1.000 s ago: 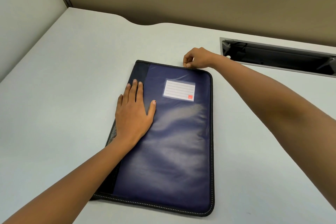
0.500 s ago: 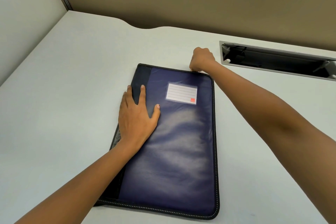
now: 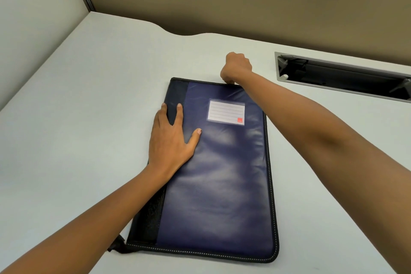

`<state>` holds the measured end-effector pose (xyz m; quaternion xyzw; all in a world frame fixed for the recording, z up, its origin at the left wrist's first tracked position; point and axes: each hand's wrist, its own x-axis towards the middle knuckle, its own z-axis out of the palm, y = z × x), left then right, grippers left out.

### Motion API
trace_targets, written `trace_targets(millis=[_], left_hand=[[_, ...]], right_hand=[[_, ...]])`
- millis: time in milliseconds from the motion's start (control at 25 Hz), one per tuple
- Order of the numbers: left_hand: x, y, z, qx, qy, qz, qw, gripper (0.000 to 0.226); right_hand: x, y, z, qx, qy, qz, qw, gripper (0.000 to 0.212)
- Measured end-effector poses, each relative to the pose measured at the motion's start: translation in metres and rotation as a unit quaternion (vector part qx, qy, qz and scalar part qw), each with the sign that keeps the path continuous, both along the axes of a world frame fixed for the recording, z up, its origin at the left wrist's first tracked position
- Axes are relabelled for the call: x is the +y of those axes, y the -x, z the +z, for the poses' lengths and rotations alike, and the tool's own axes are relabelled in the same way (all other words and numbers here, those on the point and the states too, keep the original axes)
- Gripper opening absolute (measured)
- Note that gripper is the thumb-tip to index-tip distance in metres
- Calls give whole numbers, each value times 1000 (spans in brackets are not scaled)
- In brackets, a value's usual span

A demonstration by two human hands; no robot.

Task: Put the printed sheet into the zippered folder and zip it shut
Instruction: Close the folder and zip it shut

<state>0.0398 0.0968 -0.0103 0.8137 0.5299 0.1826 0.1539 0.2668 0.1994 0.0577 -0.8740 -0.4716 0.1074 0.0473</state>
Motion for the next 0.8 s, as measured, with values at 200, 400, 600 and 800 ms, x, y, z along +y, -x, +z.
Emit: trace_targets(millis=[200,400,600,800], left_hand=[[2,1,2,-3,-3,-14,1000,80],[3,2,1,-2,-5,-25,1000,81],[4,1,-3,10,-5,-30,999,83],[4,2,-4,11,-10,-28,999,85]], right_hand=[[18,28,-1,67,-28,1,997,22],[43,75,0,141,-58,10,988,23],[57,94,0,146,-50,27,988,25],[49,91,-7,126,-76,26,989,17]])
